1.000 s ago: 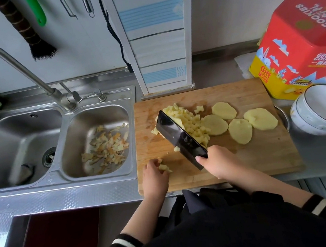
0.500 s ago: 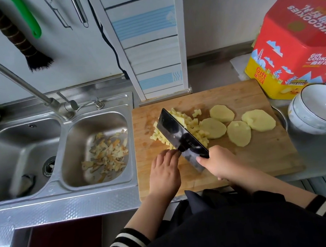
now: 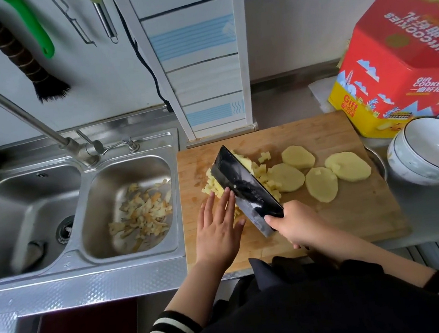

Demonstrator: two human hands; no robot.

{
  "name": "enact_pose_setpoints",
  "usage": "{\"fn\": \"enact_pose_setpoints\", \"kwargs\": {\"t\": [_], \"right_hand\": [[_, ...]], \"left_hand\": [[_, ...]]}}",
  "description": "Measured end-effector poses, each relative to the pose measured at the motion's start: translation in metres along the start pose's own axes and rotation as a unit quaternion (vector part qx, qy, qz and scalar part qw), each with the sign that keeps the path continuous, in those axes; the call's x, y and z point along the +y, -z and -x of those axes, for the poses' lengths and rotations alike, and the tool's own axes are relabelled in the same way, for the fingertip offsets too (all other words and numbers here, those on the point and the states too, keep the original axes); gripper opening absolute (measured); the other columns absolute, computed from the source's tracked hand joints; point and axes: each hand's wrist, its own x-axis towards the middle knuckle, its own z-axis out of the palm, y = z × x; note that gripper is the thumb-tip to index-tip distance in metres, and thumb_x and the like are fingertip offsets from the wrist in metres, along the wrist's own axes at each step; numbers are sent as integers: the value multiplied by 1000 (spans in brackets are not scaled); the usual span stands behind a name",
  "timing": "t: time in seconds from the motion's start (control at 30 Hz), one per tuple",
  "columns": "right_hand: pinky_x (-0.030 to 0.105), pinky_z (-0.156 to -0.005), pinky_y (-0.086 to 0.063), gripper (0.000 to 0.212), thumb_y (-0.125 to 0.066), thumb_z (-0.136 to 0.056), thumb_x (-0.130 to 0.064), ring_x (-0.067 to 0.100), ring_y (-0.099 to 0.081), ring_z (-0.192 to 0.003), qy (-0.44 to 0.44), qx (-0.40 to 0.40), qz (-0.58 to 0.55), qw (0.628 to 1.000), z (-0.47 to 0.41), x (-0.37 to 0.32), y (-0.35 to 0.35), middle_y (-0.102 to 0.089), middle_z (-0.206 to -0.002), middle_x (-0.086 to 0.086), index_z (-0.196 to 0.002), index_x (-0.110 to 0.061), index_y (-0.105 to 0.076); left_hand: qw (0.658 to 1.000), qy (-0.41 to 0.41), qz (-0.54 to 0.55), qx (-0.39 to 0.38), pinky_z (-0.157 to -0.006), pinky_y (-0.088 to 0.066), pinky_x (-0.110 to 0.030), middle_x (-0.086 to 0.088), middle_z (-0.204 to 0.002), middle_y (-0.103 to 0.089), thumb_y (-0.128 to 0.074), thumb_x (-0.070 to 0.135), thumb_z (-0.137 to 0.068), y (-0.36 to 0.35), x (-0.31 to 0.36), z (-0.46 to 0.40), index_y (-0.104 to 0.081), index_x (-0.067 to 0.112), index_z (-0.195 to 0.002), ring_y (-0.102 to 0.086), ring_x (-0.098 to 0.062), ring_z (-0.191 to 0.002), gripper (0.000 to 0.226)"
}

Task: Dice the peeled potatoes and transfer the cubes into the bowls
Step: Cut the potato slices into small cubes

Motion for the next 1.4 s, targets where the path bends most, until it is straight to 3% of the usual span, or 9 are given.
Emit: {"fn": "enact_pose_setpoints", "kwargs": {"t": [0.3, 0.43, 0.53, 0.67, 0.8, 0.93, 1.13, 1.27, 1.4], "right_hand": [[29, -59, -50, 39, -50, -98, -41, 15, -57, -41, 2, 2, -14, 1000, 2, -2, 2, -55, -52, -1, -70, -14, -49], [28, -55, -45, 39, -50, -97, -40, 17, -57, -40, -8, 5, -52, 999, 0, 6, 5, -51, -53, 1, -72, -11, -49], [23, -49, -41, 38, -50, -97, -39, 15, -54, -36, -13, 11, -71, 997, -1, 8, 6, -51, -51, 1, -70, -12, -49], [24, -50, -41, 38, -50, -97, -38, 13, -53, -34, -8, 10, -81, 997, -2, 10, 5, -51, -52, 3, -70, -11, -49], [28, -54, -45, 37, -51, -97, -37, 15, -53, -35, 13, 0, -74, 997, -3, 14, 4, -54, -53, 5, -70, -11, -49], [30, -54, -48, 36, -51, -96, -38, 19, -56, -41, 17, -27, -33, 999, 2, 11, 1, -57, -57, 8, -75, -8, -53], [29, -53, -39, 35, -50, -98, -42, 18, -52, -58, 26, -72, 111, 991, 5, -10, -13, -53, -68, 2, -80, -12, -51], [27, -49, -35, 39, -47, -99, -41, 15, -47, -52, 34, -76, 128, 988, 4, -17, -20, -47, -63, 0, -72, -14, -43], [24, -46, -39, 39, -45, -100, -41, 18, -57, -46, 25, -40, 104, 993, 5, -18, -13, -55, -58, 1, -73, -12, -43]], "left_hand": [[1000, 6, 8, -12, -117, -6, -43, -3, -160, -26, -17, 58, -101, 4, 2, -8, -27, 15, -153, -14, -28, -147, 68], [1000, 9, 15, -19, -117, -22, -49, -3, -155, -36, -25, 53, -101, -11, -2, 11, -54, 22, -137, -22, -30, -145, 56], [992, 35, 106, 67, -96, -49, -53, -3, -131, -58, -47, 39, -96, -2, -9, 17, -74, 23, -104, -47, -32, -124, 32], [965, 126, 201, 112, -71, -47, -34, 5, -95, -63, -77, 24, -82, 14, -20, 13, -76, 20, -86, -55, -20, -88, 7], [929, 237, 285, 5, -62, -41, -22, 10, -92, -61, -71, 34, -88, 19, -29, 16, -72, 22, -89, -56, -5, -77, 12], [904, 299, 301, -46, -68, -43, -26, 4, -91, -70, -59, 28, -97, 17, -34, 26, -74, 17, -101, -62, -13, -83, 19], [873, 344, 345, 1, -65, -41, -15, 16, -83, -67, -65, 20, -92, 29, -38, 31, -72, 25, -95, -63, -3, -84, 9], [870, 350, 347, -8, -61, -43, -23, 11, -77, -67, -75, 30, -84, 32, -34, 27, -67, 23, -80, -63, -8, -77, 12], [888, 320, 330, -27, -68, -45, -25, 6, -96, -74, -57, 23, -97, 28, -23, 20, -70, 21, -108, -67, -16, -92, 17]]}}
